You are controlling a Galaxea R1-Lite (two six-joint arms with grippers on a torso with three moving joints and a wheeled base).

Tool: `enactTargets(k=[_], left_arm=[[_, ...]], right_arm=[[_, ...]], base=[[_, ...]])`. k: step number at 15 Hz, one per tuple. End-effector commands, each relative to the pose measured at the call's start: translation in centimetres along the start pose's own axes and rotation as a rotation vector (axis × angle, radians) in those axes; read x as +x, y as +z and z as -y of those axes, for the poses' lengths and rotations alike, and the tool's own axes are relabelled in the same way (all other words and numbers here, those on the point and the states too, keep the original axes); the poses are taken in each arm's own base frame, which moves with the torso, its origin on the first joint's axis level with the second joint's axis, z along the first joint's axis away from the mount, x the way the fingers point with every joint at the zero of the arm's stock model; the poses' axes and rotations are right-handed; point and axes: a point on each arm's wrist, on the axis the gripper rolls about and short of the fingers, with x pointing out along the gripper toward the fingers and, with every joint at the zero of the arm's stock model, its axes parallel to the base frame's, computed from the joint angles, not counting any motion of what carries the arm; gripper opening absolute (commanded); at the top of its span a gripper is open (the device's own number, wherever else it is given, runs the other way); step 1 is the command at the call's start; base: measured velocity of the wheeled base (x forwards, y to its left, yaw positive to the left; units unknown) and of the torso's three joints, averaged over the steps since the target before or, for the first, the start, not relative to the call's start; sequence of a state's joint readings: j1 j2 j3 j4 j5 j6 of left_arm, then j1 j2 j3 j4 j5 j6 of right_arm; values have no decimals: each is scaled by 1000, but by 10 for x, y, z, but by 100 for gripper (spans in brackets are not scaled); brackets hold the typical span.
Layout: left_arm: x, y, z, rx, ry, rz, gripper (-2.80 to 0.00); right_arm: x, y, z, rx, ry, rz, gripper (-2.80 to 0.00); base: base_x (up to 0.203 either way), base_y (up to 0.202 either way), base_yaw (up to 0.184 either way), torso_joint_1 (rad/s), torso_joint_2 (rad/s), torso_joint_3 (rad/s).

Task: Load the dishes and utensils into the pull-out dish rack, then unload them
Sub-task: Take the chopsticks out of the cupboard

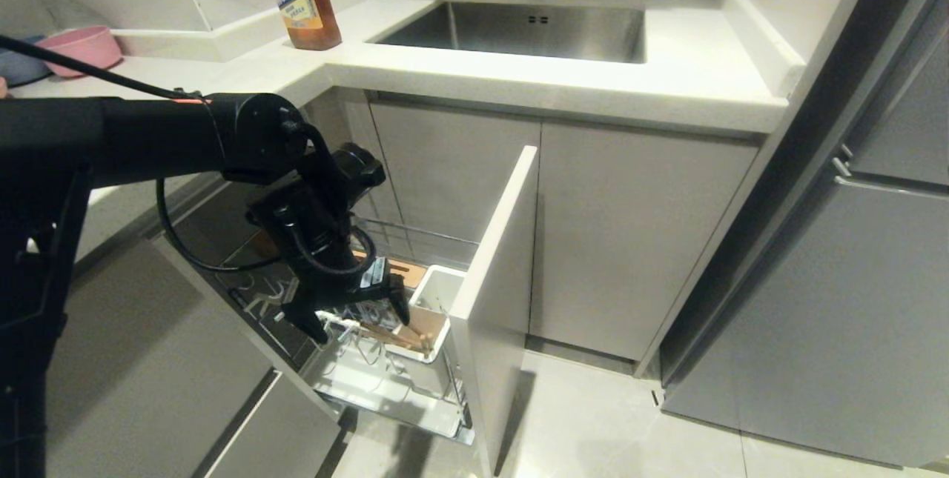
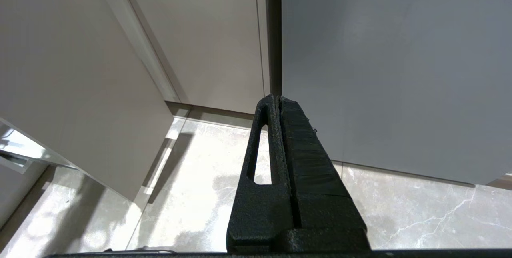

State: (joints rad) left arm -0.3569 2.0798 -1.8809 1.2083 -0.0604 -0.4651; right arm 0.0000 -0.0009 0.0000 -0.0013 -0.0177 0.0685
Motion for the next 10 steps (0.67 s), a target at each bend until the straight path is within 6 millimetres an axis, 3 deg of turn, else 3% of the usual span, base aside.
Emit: enactTargets(k=[1,4,7,10], left_arm=[[0,-4,5,11,-51,-38,0],[1,-7,10,11,-116,-81,0],[-6,-9,7,-7,-54,-31,0],[5,-3,4,-14,26,-60,0]], right_arm=[[0,0,0,0,1,-1,-280],[0,0,0,0,-1,-1,-280],[0,0,0,0,0,-1,-280],[0,0,0,0,0,-1,-280]], base=[[0,0,0,0,0,0],[0,0,0,0,0,0],[0,0,0,0,0,0],[0,0,0,0,0,0]])
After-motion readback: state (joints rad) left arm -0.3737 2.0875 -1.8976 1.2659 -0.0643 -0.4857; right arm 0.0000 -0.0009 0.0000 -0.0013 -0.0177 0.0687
